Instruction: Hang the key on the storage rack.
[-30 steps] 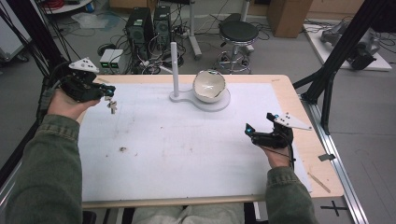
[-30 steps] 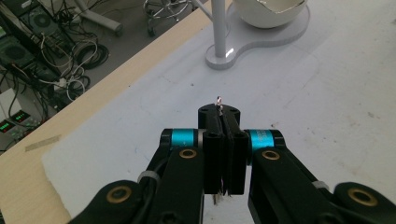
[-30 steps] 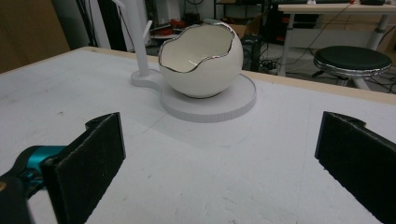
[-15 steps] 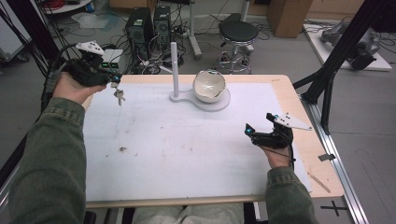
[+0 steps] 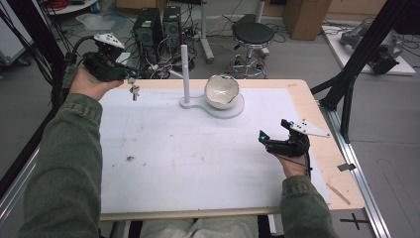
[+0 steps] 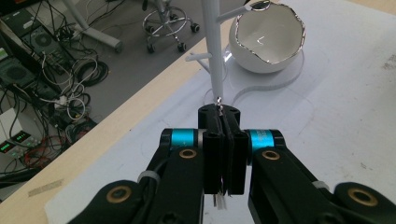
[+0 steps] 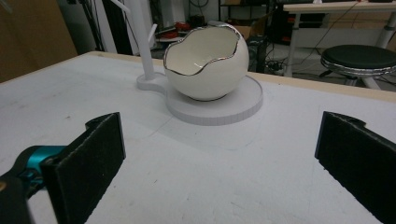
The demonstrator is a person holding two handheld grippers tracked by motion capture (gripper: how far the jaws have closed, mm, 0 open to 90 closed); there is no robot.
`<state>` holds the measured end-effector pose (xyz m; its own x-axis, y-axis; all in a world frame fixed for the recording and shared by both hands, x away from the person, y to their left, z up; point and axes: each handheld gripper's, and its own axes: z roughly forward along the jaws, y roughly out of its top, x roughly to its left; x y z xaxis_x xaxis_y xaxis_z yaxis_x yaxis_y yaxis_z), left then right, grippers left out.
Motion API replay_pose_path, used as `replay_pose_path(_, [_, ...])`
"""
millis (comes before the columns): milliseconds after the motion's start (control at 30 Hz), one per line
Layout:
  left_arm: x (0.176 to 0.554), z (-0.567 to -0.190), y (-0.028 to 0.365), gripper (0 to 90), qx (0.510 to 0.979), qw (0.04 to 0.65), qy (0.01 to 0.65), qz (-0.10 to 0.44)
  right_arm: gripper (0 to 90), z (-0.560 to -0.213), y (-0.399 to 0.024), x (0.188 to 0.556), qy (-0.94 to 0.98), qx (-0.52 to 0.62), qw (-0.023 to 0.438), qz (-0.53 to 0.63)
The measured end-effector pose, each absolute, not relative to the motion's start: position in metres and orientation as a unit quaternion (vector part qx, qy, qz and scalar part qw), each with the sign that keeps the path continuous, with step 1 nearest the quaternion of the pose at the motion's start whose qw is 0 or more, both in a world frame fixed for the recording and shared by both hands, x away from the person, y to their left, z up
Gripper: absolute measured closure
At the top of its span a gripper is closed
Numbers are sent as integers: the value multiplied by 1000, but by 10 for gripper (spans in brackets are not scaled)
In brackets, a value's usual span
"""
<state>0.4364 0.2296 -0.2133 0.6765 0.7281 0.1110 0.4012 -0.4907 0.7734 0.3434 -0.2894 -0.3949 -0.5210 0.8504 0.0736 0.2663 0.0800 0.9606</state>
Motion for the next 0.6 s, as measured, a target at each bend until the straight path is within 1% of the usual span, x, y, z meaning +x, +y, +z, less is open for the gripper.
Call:
replay_pose_path(367, [443,-213,218,879,827,388,337,227,5,-394,-290,342,682,411,269,541])
replay_pose_path(600, [450,-211,202,879,827,395,331,225,5,-395,-290,342,683,411,269,541])
